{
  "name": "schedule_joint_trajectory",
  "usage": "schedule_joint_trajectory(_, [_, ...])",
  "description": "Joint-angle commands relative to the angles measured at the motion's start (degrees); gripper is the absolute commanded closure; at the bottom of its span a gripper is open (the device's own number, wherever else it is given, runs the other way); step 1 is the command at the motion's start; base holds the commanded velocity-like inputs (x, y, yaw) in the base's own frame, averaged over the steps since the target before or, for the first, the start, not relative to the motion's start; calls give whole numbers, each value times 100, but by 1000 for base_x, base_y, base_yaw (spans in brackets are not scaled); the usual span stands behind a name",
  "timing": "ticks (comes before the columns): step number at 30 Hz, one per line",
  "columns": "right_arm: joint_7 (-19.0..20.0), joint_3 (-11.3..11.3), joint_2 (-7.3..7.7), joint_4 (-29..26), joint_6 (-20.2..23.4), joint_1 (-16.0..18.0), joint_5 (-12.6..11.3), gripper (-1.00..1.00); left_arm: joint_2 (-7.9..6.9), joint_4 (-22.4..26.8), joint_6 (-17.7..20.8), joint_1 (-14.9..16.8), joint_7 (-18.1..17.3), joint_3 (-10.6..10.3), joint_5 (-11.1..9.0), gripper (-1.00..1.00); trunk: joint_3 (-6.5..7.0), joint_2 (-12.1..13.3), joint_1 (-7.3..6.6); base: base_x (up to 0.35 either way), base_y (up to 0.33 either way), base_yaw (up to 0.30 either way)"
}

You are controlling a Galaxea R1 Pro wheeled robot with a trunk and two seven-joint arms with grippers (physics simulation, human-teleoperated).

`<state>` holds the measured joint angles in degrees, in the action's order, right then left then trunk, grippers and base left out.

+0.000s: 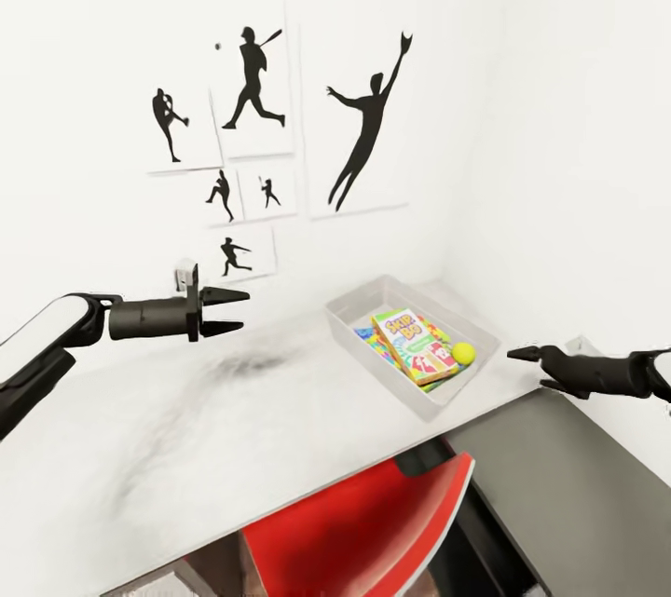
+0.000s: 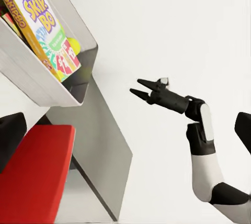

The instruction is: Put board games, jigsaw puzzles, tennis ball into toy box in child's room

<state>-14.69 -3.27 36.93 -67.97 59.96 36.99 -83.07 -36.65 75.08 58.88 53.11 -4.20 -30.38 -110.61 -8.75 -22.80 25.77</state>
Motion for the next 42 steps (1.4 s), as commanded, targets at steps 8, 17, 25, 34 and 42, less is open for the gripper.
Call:
schedule_joint_trajectory(8, [-35,-14,-4,-538,4,-474,-559,-100,-60,-2,1,-183,-172,-12,48,-100,60,-12,1,-168,0,-8])
schedule_joint_trajectory(17, [-34,-22,-85,-565,4,-728,-595,-100,-70,-2,1,-202,-177,-17,48,-100,142,-12,1,-181,0,0])
schedule_joint_trajectory(25, [-14,-24,-98,-568,4,-943,-604,-100,-80,-2,2,-284,-182,-12,53,-100,215,-12,1,-163,0,0])
schedule_joint_trajectory(34, [711,-14,-93,-1100,4,-1616,-589,-100,-394,111,35,-500,-397,-11,28,-100,297,-12,1,-10,0,0])
schedule_joint_trajectory(42, [862,84,-124,-1704,4,-2272,-587,-100,-549,148,28,-859,-1029,-12,93,-100,371,-12,1,-27,0,0])
